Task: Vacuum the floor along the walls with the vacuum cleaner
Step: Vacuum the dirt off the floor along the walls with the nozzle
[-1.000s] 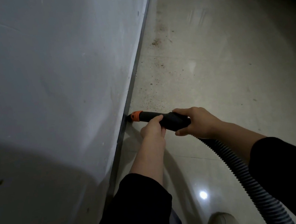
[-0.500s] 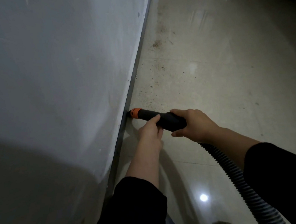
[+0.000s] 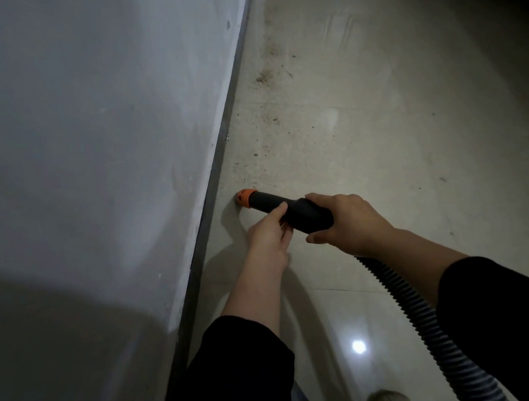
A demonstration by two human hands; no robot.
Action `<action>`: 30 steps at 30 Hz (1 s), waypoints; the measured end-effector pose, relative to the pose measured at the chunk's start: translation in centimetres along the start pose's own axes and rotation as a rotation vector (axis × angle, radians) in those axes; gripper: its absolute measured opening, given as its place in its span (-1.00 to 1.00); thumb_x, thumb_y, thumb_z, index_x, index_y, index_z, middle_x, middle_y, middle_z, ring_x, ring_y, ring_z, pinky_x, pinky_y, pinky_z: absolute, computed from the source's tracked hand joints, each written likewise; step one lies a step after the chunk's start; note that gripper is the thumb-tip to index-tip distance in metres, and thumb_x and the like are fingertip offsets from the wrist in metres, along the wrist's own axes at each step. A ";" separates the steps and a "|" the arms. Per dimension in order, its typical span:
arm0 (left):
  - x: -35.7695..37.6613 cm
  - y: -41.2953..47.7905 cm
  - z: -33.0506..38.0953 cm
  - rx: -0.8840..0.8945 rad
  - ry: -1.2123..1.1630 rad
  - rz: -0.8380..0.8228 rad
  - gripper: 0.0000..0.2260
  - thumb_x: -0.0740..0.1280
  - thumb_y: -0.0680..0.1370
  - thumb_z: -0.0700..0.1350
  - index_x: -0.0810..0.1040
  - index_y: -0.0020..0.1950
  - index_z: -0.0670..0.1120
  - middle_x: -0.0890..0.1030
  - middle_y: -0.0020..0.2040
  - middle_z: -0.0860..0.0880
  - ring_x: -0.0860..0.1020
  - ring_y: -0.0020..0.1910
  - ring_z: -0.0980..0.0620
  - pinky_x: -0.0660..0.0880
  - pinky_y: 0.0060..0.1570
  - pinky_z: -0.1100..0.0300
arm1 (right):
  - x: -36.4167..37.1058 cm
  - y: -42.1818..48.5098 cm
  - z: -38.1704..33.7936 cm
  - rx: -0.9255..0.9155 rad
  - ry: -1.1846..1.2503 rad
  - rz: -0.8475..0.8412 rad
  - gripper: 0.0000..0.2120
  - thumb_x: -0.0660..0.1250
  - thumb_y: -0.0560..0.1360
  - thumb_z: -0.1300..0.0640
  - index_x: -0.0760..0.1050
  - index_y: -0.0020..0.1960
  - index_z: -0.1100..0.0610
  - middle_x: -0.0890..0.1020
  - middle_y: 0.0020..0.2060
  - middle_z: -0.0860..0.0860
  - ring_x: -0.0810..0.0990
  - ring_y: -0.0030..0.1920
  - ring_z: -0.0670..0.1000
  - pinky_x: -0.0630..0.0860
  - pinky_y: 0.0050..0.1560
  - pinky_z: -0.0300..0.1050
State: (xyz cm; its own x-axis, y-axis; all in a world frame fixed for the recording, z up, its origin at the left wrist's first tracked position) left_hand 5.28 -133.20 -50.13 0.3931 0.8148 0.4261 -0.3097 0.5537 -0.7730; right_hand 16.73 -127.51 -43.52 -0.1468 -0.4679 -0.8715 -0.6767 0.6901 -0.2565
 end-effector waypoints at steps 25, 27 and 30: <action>4.4 -2.1 -6.0 -0.088 0.103 -0.092 -0.62 0.43 0.53 -0.20 0.50 0.32 -0.25 0.65 0.13 -0.16 0.63 -0.06 0.05 0.58 -0.33 0.35 | -2.5 -6.3 5.2 0.189 0.016 0.042 -0.52 0.49 0.40 0.02 0.45 0.28 -0.02 0.63 -0.03 -0.01 0.57 -0.06 0.03 0.54 -0.01 -0.01; 4.7 -2.1 -6.5 -0.094 0.108 -0.100 -0.62 0.44 0.53 -0.20 0.50 0.32 -0.25 0.64 0.14 -0.17 0.63 -0.03 0.04 0.58 -0.33 0.35 | -2.7 -6.7 5.7 0.203 0.022 0.045 -0.52 0.49 0.40 0.03 0.46 0.28 -0.02 0.63 -0.04 -0.02 0.56 -0.07 0.02 0.54 -0.03 -0.02; 5.2 -2.3 -7.3 -0.102 0.120 -0.112 -0.62 0.44 0.52 -0.20 0.51 0.31 -0.25 0.65 0.13 -0.16 0.64 -0.03 0.04 0.59 -0.32 0.35 | -2.9 -7.3 6.4 0.226 0.026 0.050 -0.54 0.49 0.40 0.03 0.46 0.27 -0.03 0.63 -0.06 -0.02 0.56 -0.09 0.01 0.53 -0.07 -0.07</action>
State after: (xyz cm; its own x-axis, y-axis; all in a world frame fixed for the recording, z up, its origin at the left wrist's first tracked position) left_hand 14.35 -131.43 -49.56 0.5224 0.7192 0.4582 -0.1708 0.6147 -0.7701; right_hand 26.66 -127.66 -41.79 -0.1969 -0.4421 -0.8751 -0.4895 0.8177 -0.3029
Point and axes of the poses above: each hand's wrist, its own y-axis towards the middle knuckle, its own x-axis out of the palm, z = x × y, the point moved 1 cm from there along y, towards the middle knuckle
